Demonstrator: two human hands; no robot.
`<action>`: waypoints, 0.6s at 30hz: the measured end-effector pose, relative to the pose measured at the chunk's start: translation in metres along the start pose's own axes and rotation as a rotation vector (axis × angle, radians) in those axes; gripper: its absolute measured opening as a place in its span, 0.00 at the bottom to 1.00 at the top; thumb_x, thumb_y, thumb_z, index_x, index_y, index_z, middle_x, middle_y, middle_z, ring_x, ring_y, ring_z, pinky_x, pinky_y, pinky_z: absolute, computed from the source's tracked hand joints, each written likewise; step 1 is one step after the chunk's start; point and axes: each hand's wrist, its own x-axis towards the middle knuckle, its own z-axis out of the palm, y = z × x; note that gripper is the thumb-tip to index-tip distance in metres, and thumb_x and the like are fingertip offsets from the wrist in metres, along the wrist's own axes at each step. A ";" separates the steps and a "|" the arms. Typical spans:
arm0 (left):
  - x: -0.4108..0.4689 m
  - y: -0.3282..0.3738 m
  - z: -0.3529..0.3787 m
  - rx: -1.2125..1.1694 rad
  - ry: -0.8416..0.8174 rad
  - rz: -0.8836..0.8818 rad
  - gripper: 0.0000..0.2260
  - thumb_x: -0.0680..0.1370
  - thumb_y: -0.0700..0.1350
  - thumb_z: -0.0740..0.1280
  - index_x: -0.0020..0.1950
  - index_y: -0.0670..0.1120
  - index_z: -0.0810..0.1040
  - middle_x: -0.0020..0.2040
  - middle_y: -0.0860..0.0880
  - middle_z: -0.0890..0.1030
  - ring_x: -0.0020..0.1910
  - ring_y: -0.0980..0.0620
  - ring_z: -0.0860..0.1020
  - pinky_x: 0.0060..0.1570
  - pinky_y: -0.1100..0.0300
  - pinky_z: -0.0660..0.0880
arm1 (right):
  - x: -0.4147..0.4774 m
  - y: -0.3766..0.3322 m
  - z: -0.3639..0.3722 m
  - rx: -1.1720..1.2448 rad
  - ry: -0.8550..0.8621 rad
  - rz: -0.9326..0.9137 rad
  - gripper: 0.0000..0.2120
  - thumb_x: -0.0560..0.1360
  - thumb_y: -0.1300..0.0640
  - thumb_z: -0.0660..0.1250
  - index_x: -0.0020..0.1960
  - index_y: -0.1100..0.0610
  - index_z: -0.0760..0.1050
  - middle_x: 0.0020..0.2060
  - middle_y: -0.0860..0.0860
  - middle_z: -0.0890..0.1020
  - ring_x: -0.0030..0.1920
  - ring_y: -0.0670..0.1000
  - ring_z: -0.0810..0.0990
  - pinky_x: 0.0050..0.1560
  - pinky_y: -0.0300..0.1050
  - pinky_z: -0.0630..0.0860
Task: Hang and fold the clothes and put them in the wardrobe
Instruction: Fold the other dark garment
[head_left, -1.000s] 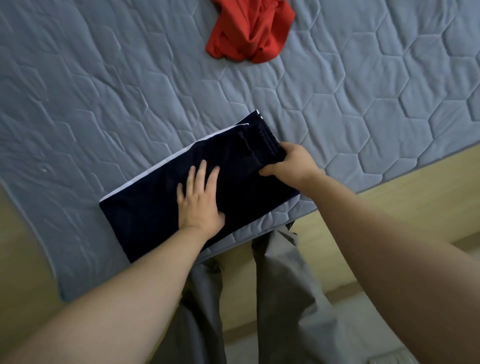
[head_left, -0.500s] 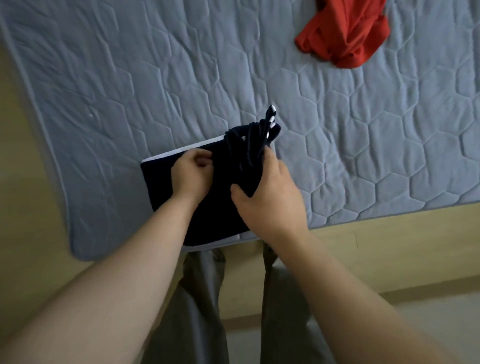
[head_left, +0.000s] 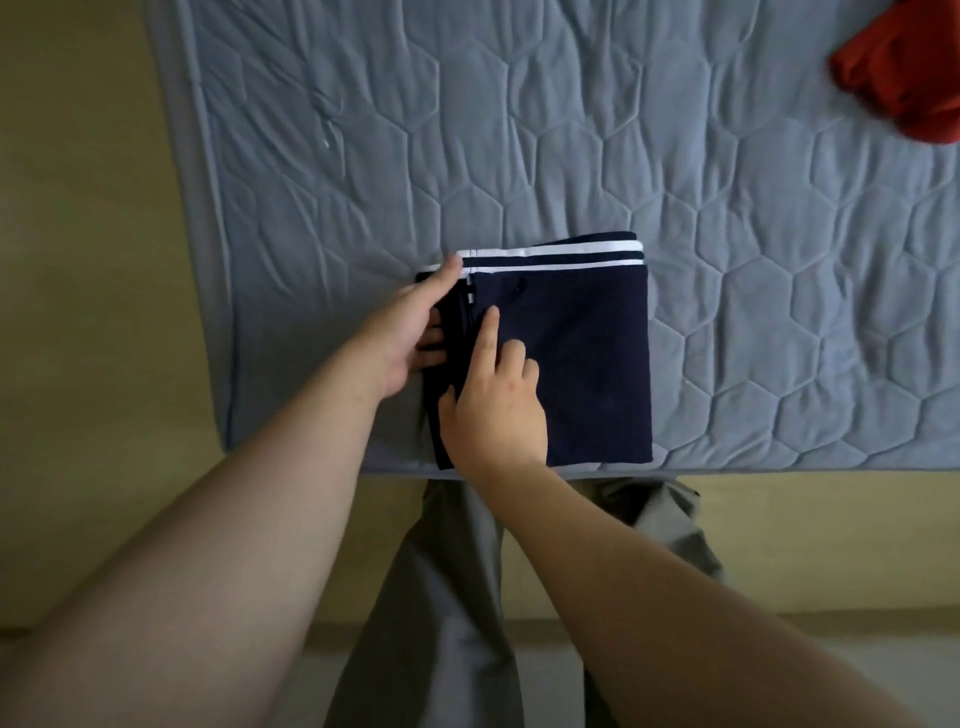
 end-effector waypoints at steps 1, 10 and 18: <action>0.002 0.000 -0.003 0.039 0.012 0.029 0.17 0.71 0.67 0.72 0.50 0.56 0.85 0.47 0.54 0.86 0.46 0.52 0.84 0.43 0.56 0.78 | -0.001 -0.004 0.006 -0.008 0.019 -0.005 0.46 0.76 0.48 0.67 0.82 0.58 0.42 0.64 0.56 0.67 0.59 0.58 0.68 0.45 0.48 0.77; 0.016 -0.021 -0.019 0.075 0.240 0.079 0.21 0.64 0.42 0.80 0.52 0.50 0.75 0.45 0.52 0.84 0.42 0.56 0.82 0.36 0.64 0.75 | -0.016 -0.028 0.045 0.075 -0.021 0.017 0.44 0.77 0.44 0.65 0.82 0.56 0.45 0.66 0.55 0.67 0.62 0.55 0.67 0.57 0.49 0.75; 0.029 -0.024 -0.019 0.136 0.199 0.018 0.36 0.59 0.48 0.86 0.62 0.42 0.75 0.57 0.47 0.83 0.55 0.48 0.82 0.59 0.51 0.79 | -0.033 -0.027 0.045 0.612 0.197 0.495 0.10 0.81 0.49 0.65 0.58 0.52 0.78 0.56 0.48 0.78 0.56 0.49 0.78 0.59 0.46 0.76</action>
